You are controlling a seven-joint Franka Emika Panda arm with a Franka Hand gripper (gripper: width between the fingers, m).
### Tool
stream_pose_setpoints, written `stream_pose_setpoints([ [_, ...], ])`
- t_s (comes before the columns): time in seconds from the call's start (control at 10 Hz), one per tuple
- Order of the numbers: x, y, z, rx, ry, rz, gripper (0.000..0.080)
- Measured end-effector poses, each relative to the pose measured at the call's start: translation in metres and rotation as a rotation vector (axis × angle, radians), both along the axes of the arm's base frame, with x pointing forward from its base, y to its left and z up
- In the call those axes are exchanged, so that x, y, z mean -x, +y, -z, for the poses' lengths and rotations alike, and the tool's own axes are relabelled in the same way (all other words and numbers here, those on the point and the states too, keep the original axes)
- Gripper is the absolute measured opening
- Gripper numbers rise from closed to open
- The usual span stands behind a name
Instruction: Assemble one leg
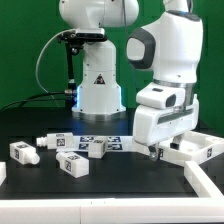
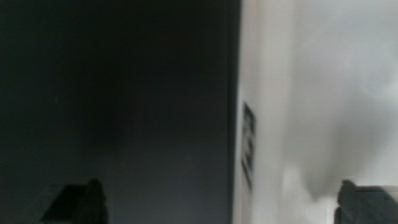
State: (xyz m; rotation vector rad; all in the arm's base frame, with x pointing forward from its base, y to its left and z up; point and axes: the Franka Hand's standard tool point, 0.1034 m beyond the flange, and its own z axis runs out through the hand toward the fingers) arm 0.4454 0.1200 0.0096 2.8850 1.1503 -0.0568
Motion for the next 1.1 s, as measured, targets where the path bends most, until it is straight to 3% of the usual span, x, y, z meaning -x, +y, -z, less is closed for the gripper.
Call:
stream_pose_setpoints([
  [0.2,0.002,0.001,0.001,0.001,0.004,-0.003,0.0649],
  [0.5,0.002,0.001,0.002,0.001,0.004,-0.003,0.0255],
  [0.6,0.002,0.001,0.002,0.001,0.004,-0.003,0.0255],
  [0.7,0.002,0.0,0.001,0.001,0.005,-0.002,0.0079],
  [0.9,0.011,-0.031,-0.02,0.023,0.06,0.106,0.0054],
  [1.1,0.011,-0.051,-0.058,0.063,0.138,0.276,0.0054],
])
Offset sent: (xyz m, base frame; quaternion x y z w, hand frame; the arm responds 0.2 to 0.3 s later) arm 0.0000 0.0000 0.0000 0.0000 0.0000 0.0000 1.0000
